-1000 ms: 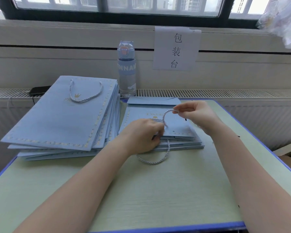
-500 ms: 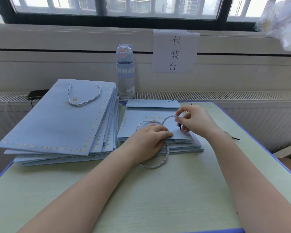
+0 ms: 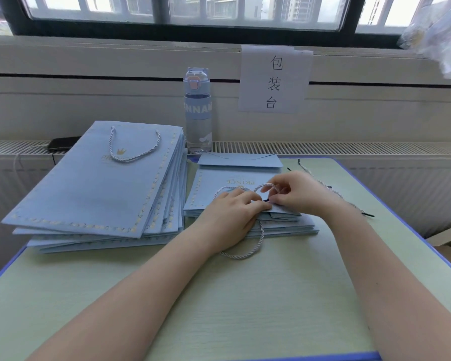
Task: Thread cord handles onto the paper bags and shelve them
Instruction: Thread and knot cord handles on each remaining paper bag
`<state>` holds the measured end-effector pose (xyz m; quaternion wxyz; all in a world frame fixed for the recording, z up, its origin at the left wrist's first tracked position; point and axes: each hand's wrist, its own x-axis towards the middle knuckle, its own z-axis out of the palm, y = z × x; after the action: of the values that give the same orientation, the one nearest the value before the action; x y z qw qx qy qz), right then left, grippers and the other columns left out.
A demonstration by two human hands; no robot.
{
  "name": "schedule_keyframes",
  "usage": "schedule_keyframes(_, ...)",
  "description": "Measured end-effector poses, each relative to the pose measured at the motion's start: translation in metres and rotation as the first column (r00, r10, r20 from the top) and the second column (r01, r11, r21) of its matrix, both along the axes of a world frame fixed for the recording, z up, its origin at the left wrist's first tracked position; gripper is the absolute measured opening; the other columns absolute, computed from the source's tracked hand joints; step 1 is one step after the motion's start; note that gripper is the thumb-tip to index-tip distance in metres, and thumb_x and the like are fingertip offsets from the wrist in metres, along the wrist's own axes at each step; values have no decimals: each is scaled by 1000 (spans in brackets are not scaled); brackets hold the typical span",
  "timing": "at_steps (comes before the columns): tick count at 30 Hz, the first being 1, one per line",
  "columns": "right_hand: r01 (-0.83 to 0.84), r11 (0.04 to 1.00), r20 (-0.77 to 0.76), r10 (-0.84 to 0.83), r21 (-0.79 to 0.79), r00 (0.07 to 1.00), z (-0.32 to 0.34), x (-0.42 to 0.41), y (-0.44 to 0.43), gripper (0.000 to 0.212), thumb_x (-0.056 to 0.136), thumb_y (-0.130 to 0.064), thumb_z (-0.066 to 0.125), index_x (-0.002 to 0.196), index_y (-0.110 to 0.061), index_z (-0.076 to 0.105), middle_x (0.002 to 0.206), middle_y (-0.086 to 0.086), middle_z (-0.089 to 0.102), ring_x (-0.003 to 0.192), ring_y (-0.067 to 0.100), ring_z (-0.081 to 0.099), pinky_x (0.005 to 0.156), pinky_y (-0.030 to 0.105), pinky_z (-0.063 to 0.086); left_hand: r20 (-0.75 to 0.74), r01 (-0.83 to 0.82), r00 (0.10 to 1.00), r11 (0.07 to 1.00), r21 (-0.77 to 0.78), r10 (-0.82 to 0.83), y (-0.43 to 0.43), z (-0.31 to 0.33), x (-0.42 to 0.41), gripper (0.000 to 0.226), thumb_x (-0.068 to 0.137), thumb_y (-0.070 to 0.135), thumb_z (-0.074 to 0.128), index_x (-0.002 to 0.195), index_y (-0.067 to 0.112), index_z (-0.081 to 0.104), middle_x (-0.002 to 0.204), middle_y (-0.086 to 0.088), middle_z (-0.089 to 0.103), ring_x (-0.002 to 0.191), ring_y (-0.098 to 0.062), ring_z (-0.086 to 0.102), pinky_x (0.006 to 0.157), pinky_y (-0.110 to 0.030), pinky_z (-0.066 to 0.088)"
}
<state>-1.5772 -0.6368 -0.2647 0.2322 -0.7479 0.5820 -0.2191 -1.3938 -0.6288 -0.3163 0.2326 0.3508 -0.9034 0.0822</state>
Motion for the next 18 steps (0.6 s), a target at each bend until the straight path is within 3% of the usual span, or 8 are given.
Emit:
schedule_keyframes(4,-19,999,-71,17,-27,997,5,-1,4,28,83,-1,58,103,-19,65,81,-2,66,67,5,55,66,14,43,-43,-12,999,999,-42,10,-1,-2,0,36,90,31,39,104,23,71,94,-1,68,83,-27,64,68,-35,51)
schedule_keyframes(8,-60,996,-137,52,-58,989,10,0,9,29,82,-1,57,101,-21,65,80,-5,70,75,13,60,78,24,48,-68,-33,997,998,-53,30,-1,-3,-1,35,91,34,40,102,24,72,90,-1,68,78,-28,63,66,-35,52)
schedule_keyframes(13,-98,993,-102,91,-65,991,10,8,11,24,86,-4,60,100,-23,62,81,-4,67,69,8,57,73,18,46,-101,-10,995,995,-94,1,-3,-3,-1,35,92,33,41,104,22,72,91,-3,68,79,-29,63,66,-37,51)
schedule_keyframes(18,-93,990,-185,72,-107,980,12,7,11,24,87,-4,58,105,-19,64,83,-5,65,76,14,60,79,26,49,-114,-22,993,993,-119,8,-3,-4,-2,35,92,33,41,105,22,71,94,-1,69,81,-29,63,67,-36,52)
